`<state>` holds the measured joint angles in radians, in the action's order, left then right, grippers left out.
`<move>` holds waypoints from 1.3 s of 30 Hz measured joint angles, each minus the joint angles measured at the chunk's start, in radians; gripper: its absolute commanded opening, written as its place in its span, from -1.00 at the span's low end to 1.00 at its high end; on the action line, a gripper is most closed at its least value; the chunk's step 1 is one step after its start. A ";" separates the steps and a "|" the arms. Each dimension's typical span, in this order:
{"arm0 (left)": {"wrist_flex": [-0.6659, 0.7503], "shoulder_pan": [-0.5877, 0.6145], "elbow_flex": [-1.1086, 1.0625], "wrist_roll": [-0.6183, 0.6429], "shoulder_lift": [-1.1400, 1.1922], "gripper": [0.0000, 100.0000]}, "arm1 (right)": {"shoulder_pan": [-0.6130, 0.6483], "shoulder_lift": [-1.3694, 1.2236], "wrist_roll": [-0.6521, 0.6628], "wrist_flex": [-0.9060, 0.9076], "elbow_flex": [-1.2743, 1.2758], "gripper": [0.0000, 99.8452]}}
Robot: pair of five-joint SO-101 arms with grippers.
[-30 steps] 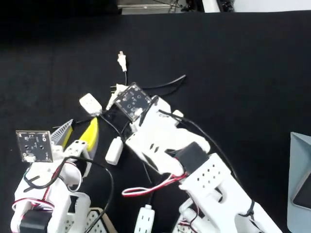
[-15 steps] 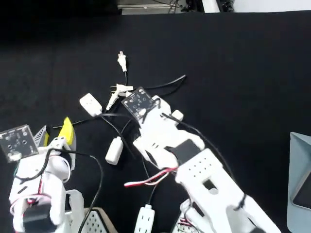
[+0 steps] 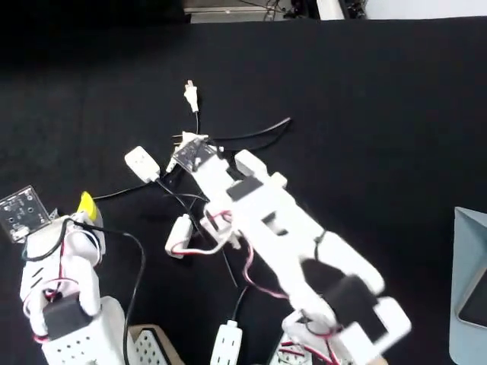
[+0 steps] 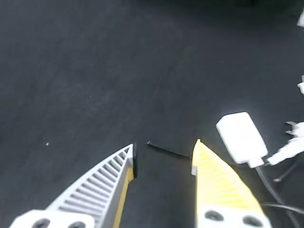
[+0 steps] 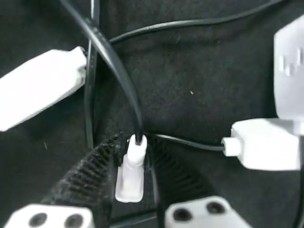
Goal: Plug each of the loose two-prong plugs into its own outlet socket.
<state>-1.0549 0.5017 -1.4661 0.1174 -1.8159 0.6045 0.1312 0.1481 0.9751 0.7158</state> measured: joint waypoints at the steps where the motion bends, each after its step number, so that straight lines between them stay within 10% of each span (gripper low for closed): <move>1: 0.011 0.008 -0.017 0.000 0.000 -0.59 | 0.000 -0.032 0.000 0.017 -0.032 -0.87; 39: 0.026 0.086 -0.061 0.000 0.000 -0.59 | -0.031 -0.206 -0.002 0.253 -0.203 -0.76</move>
<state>-1.0288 0.5877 -1.5275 0.1174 -1.8159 0.5738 -0.0744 0.1465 1.2283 0.5132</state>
